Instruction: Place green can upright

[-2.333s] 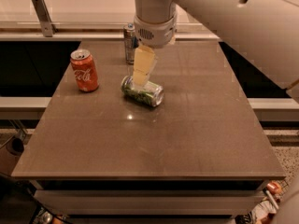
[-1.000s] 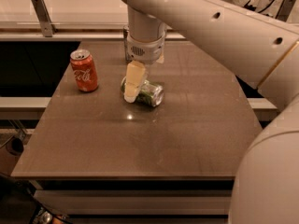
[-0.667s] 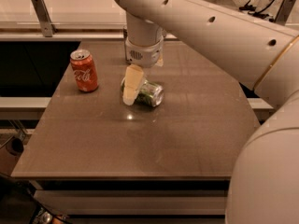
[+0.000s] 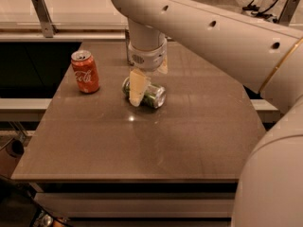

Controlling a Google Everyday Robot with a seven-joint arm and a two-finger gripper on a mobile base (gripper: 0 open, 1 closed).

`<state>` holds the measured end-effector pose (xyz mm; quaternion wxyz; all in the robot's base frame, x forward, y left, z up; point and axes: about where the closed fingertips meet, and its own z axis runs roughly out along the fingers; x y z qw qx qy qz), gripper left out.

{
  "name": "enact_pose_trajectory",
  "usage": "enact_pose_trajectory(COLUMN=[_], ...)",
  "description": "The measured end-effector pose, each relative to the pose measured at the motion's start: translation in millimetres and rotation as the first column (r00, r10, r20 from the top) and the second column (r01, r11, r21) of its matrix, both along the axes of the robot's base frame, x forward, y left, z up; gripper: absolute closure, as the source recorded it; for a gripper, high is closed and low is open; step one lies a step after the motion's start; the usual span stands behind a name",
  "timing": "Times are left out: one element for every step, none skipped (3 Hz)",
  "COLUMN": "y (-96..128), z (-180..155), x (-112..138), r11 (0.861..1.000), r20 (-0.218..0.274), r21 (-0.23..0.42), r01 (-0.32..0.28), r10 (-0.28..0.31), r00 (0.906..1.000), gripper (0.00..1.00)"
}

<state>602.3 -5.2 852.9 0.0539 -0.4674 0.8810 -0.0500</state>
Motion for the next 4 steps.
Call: enact_pose_trajectory(y=[1.6,3.0,4.1,5.2], z=[-1.2,-2.4,-3.5,-4.6], x=[1.9,3.6,5.0,6.2], r11=[1.000,1.000,1.000,1.000], r20=[0.005,0.010,0.015,0.018], r21=[0.006,0.010,0.014,0.017], r01=[-0.001,-0.002,-0.003,-0.005], r10=[0.001,0.002,0.003,0.004], r00=[1.0000,0.9999,0.9999,0.9998], gripper=[0.39,0.64,0.86,1.00])
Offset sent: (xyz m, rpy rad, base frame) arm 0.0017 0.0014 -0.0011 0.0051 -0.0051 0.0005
